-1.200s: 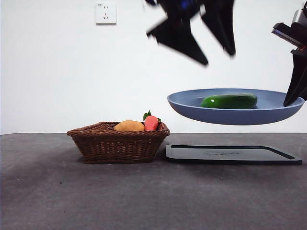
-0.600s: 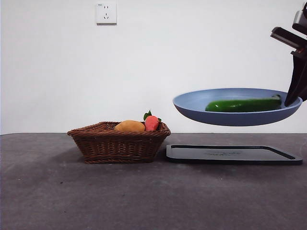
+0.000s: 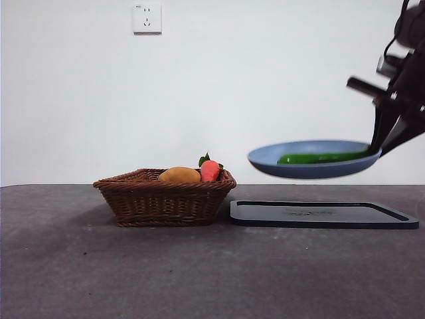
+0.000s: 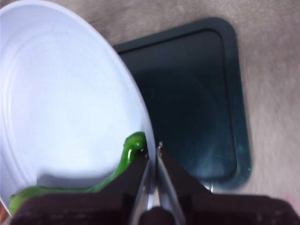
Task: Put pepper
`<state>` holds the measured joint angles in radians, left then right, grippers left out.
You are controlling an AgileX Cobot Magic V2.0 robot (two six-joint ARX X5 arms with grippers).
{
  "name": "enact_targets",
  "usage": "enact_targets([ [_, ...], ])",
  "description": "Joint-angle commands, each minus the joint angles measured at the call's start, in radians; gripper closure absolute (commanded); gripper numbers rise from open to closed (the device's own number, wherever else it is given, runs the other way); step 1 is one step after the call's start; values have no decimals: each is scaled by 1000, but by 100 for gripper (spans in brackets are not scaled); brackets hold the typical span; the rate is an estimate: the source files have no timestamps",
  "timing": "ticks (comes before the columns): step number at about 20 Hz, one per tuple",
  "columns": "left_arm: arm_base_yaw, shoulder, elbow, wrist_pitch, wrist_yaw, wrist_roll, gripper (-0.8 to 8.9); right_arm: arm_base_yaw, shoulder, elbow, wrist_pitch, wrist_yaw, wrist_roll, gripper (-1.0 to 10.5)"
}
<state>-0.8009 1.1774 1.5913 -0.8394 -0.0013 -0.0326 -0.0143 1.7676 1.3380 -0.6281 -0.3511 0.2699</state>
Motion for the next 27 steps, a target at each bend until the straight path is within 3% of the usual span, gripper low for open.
enact_targets([
  [1, -6, 6, 20, -2, -1, 11, 542, 0, 69, 27, 44, -6, 10, 941],
  [14, -6, 6, 20, -7, 1, 2, 542, 0, 202, 27, 138, -6, -5, 934],
  [19, -6, 6, 20, -7, 1, 2, 542, 0, 203, 27, 130, -6, -6, 795],
  [21, -6, 6, 20, -7, 1, 2, 542, -5, 200, 27, 130, -8, -5, 790],
  [27, -6, 6, 20, -8, 1, 3, 542, -25, 9, 27, 87, -10, -21, 790],
])
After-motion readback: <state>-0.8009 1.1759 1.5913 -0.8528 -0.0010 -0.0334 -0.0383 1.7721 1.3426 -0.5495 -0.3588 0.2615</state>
